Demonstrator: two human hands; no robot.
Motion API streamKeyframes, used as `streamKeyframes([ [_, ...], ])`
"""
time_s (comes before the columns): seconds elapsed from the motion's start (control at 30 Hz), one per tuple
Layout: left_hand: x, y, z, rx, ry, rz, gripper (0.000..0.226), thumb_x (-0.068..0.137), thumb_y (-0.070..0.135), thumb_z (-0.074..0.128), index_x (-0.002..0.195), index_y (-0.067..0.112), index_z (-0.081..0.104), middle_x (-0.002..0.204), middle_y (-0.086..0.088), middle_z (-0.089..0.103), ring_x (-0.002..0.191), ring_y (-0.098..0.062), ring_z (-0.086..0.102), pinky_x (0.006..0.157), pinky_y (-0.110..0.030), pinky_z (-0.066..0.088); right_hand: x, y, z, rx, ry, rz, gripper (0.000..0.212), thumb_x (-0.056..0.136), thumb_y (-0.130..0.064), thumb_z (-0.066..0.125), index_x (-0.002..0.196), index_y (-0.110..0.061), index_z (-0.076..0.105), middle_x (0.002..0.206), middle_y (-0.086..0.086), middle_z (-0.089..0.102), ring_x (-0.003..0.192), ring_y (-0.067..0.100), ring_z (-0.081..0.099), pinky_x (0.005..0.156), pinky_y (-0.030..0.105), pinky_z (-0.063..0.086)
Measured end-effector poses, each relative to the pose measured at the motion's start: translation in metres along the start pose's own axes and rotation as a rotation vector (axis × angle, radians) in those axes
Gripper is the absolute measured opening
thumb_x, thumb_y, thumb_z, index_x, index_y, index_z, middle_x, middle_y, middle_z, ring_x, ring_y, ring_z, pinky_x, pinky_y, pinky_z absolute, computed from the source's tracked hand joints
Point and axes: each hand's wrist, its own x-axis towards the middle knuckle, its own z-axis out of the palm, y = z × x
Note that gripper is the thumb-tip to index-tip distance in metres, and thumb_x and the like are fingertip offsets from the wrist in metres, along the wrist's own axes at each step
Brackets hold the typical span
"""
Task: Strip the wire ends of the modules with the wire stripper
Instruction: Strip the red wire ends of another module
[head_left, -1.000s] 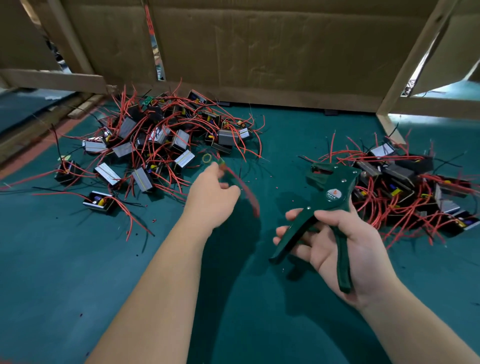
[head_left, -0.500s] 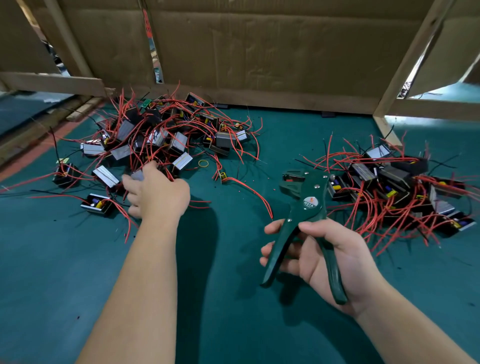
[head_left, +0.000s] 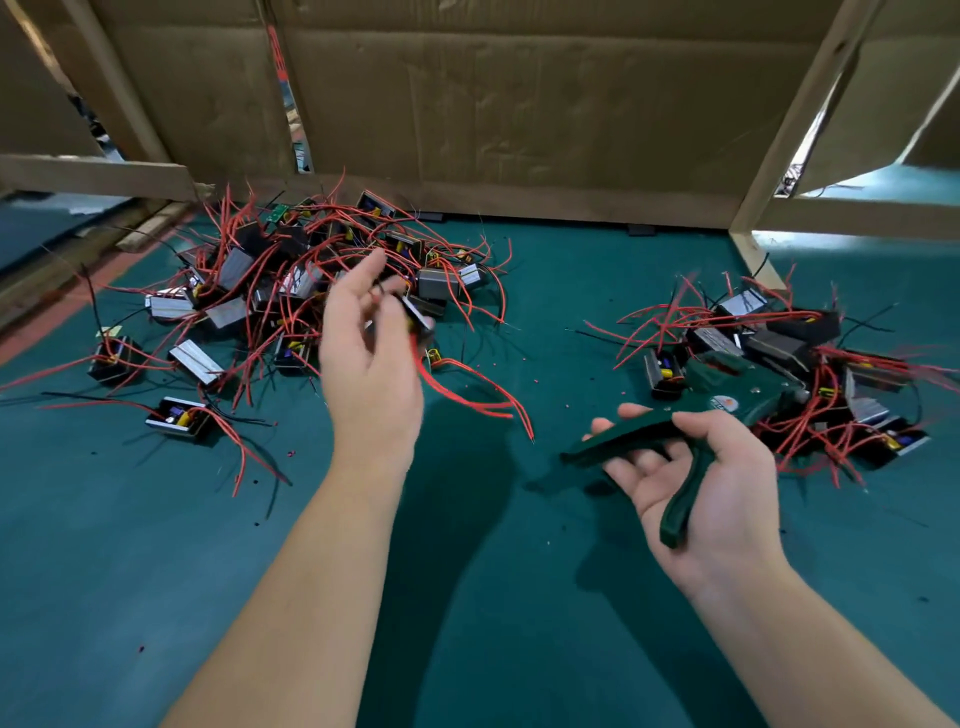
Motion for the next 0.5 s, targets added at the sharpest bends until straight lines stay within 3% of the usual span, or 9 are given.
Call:
streamKeyframes([
  [0.07, -0.006, 0.000, 0.006, -0.042, -0.103, -0.059, 0.042, 0.097, -0.002, 0.043, 0.118, 0.035, 0.045, 0.102, -0.007, 0.067, 0.095, -0.045, 0.060, 0.083, -0.049, 0.053, 0.000, 0.000, 0.000, -0.004, -0.014, 0.002, 0.014, 0.092, -0.010, 0.038, 0.090, -0.002, 0.049, 0.083, 0.014, 0.063, 0.080, 0.037, 0.071, 0.068, 0.044, 0.057],
  [0.2, -0.011, -0.002, 0.011, -0.125, -0.208, -0.232, 0.038, 0.097, -0.001, 0.047, 0.119, 0.029, 0.042, 0.090, 0.002, 0.073, 0.073, -0.020, 0.066, 0.055, -0.028, 0.054, -0.002, 0.001, 0.002, -0.013, -0.107, 0.058, 0.018, 0.090, -0.012, 0.037, 0.090, 0.000, 0.051, 0.087, 0.017, 0.065, 0.080, 0.038, 0.069, 0.076, 0.049, 0.056],
  [0.27, -0.012, -0.004, 0.013, -0.154, -0.234, -0.304, 0.039, 0.097, -0.001, 0.047, 0.126, 0.024, 0.039, 0.088, 0.003, 0.073, 0.073, -0.017, 0.066, 0.056, -0.027, 0.055, -0.003, 0.001, 0.002, -0.024, -0.145, 0.078, 0.022, 0.089, -0.013, 0.036, 0.095, 0.002, 0.051, 0.089, 0.018, 0.066, 0.079, 0.037, 0.069, 0.074, 0.048, 0.057],
  [0.37, -0.014, -0.005, 0.014, -0.149, -0.286, -0.348, 0.051, 0.096, -0.001, 0.048, 0.141, 0.016, 0.031, 0.092, 0.003, 0.073, 0.080, -0.017, 0.066, 0.069, -0.028, 0.054, -0.004, 0.000, 0.002, -0.028, -0.180, 0.084, 0.025, 0.088, -0.013, 0.036, 0.103, 0.002, 0.049, 0.093, 0.020, 0.067, 0.079, 0.037, 0.068, 0.074, 0.047, 0.057],
  [0.5, -0.016, -0.003, 0.013, -0.153, -0.351, -0.387, 0.023, 0.097, 0.002, 0.048, 0.108, 0.018, 0.061, 0.092, 0.003, 0.071, 0.085, -0.018, 0.063, 0.070, -0.030, 0.053, -0.004, -0.002, 0.002, -0.036, -0.213, 0.086, 0.022, 0.088, -0.013, 0.035, 0.099, 0.000, 0.049, 0.095, 0.021, 0.069, 0.077, 0.037, 0.068, 0.070, 0.045, 0.058],
])
